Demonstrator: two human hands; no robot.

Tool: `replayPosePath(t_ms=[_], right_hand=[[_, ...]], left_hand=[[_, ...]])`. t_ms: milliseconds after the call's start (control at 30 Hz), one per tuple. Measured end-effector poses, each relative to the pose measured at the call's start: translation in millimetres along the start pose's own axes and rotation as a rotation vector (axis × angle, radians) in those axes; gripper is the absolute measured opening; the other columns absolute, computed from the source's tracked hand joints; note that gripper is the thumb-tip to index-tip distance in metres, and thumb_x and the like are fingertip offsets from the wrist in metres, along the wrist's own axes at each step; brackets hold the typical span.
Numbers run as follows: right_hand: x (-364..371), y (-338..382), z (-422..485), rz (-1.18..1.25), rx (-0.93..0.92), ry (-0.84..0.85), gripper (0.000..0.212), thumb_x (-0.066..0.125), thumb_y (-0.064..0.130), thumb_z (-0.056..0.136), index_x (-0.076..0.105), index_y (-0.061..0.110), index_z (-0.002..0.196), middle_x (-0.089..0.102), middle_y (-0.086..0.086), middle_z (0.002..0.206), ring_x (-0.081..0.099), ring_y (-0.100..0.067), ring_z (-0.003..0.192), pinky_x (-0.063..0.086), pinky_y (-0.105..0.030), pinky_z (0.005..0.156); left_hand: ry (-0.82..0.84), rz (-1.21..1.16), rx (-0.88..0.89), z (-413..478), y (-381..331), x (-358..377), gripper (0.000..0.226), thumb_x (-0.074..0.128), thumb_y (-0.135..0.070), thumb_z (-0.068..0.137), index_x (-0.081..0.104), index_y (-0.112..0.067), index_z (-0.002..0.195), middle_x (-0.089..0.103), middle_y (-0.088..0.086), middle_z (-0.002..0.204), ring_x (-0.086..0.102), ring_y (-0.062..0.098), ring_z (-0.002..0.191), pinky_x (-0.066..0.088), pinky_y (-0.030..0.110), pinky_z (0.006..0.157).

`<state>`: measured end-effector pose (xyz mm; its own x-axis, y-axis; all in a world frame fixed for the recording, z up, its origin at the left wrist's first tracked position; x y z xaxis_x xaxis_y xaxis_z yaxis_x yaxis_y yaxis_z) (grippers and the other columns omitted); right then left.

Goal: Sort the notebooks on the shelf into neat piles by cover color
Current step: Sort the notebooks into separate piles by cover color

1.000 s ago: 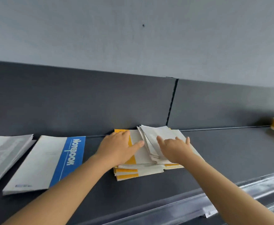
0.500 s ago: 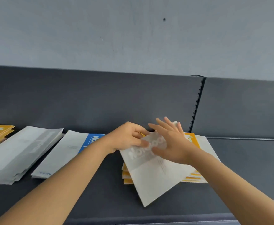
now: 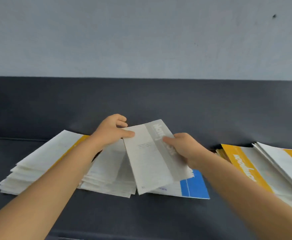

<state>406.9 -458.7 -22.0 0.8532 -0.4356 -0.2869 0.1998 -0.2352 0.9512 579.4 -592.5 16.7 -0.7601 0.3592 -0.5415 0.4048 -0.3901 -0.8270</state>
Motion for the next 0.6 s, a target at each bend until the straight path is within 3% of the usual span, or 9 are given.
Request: replayPosePath(t_ms=[100, 167, 233, 300, 400, 533, 600], right_hand=[[59, -1, 16, -0.006, 0.042, -0.121, 0.016, 0.049, 0.011, 0.092, 0.057, 0.003, 0.080, 0.054, -0.007, 0.076, 0.049, -0.023, 0.067, 0.039, -0.026, 0.060], [90, 2, 19, -0.172, -0.003, -0.205, 0.007, 0.045, 0.006, 0.091, 0.049, 0.005, 0.087, 0.049, -0.003, 0.081, 0.046, -0.024, 0.078, 0.035, -0.026, 0.062], [117, 8, 14, -0.458, -0.104, -0.227, 0.008, 0.043, 0.007, 0.093, 0.047, 0.010, 0.099, 0.051, -0.005, 0.098, 0.049, -0.026, 0.094, 0.036, -0.026, 0.075], [145, 13, 6, -0.830, -0.218, -0.127, 0.027, 0.040, 0.010, 0.094, 0.053, 0.007, 0.118, 0.057, -0.009, 0.116, 0.051, -0.026, 0.111, 0.033, -0.029, 0.098], [156, 14, 1, -1.069, -0.258, -0.102, 0.035, 0.038, 0.014, 0.093, 0.053, 0.010, 0.125, 0.061, -0.007, 0.120, 0.049, -0.025, 0.118, 0.025, -0.037, 0.111], [105, 23, -9, -1.072, -0.322, -0.310, 0.033, 0.040, 0.011, 0.091, 0.053, 0.009, 0.121, 0.057, -0.004, 0.119, 0.045, -0.023, 0.117, 0.034, -0.029, 0.099], [65, 18, -14, -1.132, -0.262, -0.353, 0.034, 0.040, 0.013, 0.091, 0.052, 0.008, 0.123, 0.056, -0.005, 0.119, 0.043, -0.023, 0.117, 0.036, -0.030, 0.097]], left_hand=[[-0.003, 0.438, 0.122, 5, 29, -22, 0.058, 0.065, -0.037, 0.089, 0.045, -0.017, 0.140, 0.045, -0.001, 0.144, 0.044, 0.020, 0.127, 0.039, 0.034, 0.101], [0.140, 0.723, 0.231, 0, 48, -11, 0.059, 0.045, -0.046, 0.098, 0.033, -0.017, 0.149, 0.025, 0.001, 0.158, 0.021, 0.021, 0.145, 0.023, 0.036, 0.115], [0.337, 0.902, 0.288, -6, 74, 9, 0.062, 0.027, -0.050, 0.102, 0.018, -0.017, 0.154, 0.009, 0.001, 0.163, 0.007, 0.018, 0.150, 0.011, 0.036, 0.120], [0.464, 0.971, 0.303, -9, 94, 22, 0.060, 0.015, -0.046, 0.104, 0.007, -0.019, 0.156, 0.001, 0.001, 0.164, 0.000, 0.017, 0.150, 0.001, 0.036, 0.121], [0.518, 1.009, 0.375, -3, 93, 24, 0.055, 0.016, -0.039, 0.104, 0.010, -0.021, 0.155, 0.005, 0.000, 0.163, 0.002, 0.017, 0.150, 0.001, 0.037, 0.122], [0.465, 1.031, 0.490, 0, 65, 19, 0.049, 0.023, -0.037, 0.104, 0.030, -0.020, 0.148, 0.029, 0.002, 0.156, 0.021, 0.018, 0.144, 0.012, 0.038, 0.120], [0.412, 0.962, 0.526, -5, 41, 27, 0.049, 0.023, -0.040, 0.104, 0.029, -0.021, 0.149, 0.030, 0.000, 0.156, 0.024, 0.017, 0.143, 0.014, 0.037, 0.119]])
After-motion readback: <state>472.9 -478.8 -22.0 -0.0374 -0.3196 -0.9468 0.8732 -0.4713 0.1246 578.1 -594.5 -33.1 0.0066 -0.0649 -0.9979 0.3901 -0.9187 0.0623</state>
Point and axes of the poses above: each hand's wrist, its own z-axis towards the middle knuckle, its own x-axis out of the palm, y = z × x, the point moved 6 cm from there along z, towards the middle knuckle
